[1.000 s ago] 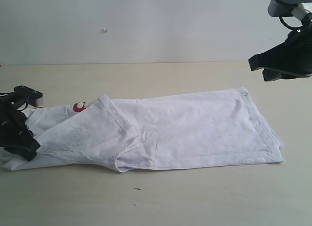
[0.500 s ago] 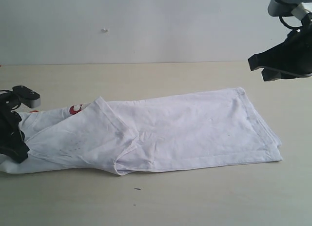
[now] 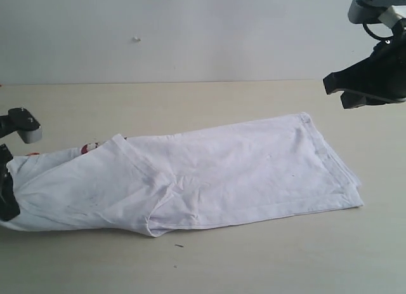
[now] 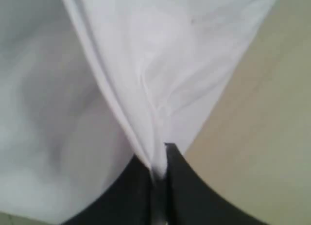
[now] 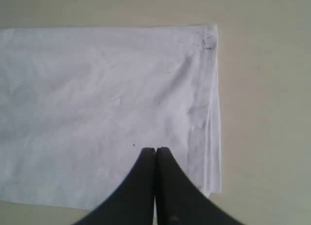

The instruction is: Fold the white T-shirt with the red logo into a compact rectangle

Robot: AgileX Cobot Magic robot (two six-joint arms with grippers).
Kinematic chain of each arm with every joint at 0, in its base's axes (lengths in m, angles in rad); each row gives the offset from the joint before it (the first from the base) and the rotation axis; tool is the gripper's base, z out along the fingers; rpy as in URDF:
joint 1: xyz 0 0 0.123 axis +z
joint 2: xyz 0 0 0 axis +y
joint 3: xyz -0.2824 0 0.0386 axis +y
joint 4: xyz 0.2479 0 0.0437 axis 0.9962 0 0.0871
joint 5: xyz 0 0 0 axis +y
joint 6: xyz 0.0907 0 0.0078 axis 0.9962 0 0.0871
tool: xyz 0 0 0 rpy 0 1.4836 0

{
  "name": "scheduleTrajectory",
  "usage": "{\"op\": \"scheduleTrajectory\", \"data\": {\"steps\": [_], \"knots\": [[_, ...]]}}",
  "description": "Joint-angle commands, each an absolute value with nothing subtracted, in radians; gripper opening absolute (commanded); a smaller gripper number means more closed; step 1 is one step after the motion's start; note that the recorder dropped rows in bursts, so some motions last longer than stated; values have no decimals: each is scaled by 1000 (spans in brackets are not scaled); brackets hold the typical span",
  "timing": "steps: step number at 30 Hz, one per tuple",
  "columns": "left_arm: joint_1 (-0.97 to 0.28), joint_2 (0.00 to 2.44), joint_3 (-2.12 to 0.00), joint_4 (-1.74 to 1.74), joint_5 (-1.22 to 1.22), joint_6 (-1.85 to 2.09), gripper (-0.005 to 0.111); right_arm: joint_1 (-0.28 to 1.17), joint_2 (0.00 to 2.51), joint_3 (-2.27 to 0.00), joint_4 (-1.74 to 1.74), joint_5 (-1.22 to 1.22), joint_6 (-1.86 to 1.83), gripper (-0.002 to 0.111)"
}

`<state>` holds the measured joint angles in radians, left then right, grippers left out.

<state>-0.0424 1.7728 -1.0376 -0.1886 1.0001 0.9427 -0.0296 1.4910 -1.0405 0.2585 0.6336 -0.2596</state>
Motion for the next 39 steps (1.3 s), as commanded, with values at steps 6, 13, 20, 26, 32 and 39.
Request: {"op": "scheduleTrajectory", "data": {"steps": [6, 13, 20, 26, 32, 39], "knots": [[-40, 1762, -937, -52, 1041, 969, 82, -34, 1482, -1034, 261, 634, -268, 0], [-40, 1747, -919, -47, 882, 1055, 58, -34, 1482, -1034, 263, 634, -268, 0], [-40, 1702, -966, -76, 700, 816, 78, -34, 1482, -1034, 271, 624, -268, 0], [-40, 1761, -966, -255, 697, 898, 77, -34, 1482, -1034, 271, 622, -268, 0], [-40, 1806, -966, -298, 674, 950, 71, -34, 1482, -1034, 271, 620, -272, 0], [-40, 1830, -966, -311, 723, 942, 48, -34, 1482, -1034, 271, 622, -272, 0]]}}
